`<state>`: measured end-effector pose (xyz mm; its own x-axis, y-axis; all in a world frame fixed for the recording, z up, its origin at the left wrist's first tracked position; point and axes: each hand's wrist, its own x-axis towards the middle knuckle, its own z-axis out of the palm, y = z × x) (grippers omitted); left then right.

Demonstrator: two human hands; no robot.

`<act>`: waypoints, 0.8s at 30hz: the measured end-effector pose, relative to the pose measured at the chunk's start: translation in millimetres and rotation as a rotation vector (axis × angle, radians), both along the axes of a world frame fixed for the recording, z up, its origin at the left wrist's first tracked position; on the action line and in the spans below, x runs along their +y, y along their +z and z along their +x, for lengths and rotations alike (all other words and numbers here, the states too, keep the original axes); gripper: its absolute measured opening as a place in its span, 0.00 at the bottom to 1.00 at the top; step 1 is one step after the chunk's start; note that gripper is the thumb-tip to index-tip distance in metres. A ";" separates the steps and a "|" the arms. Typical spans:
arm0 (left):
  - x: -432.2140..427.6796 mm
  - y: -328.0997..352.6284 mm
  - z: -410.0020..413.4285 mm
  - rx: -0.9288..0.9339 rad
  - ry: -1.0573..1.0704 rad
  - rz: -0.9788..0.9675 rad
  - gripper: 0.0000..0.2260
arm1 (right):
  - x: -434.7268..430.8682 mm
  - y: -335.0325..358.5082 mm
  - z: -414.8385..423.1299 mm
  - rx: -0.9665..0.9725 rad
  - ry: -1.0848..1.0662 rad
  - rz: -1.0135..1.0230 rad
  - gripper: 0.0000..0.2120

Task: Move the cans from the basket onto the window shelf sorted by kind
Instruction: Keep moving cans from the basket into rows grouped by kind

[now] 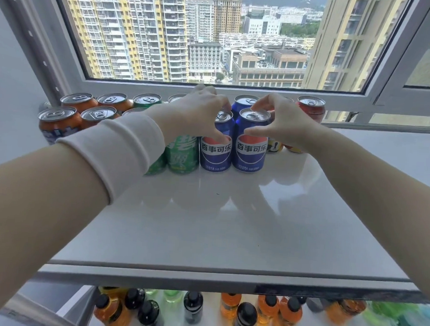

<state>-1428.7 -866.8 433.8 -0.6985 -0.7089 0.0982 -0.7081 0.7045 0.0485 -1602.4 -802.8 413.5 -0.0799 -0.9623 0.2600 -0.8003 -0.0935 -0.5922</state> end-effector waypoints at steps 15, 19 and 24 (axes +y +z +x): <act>72.3 -21.0 20.8 0.277 -0.045 -0.264 0.27 | 64.3 -21.7 35.5 0.213 -0.191 -0.293 0.30; 106.3 -45.7 30.6 0.349 -0.034 -0.234 0.27 | 100.2 -43.9 52.0 0.275 -0.222 -0.359 0.30; 156.6 -77.8 50.9 0.385 -0.015 -0.244 0.26 | 156.2 -75.8 72.9 0.288 -0.234 -0.393 0.30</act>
<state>-1377.8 -710.2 356.0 -0.5882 -0.6228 0.5158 -0.6609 0.7378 0.1372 -1529.5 -646.7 337.7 -0.1529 -0.7532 0.6398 -0.9511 -0.0637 -0.3023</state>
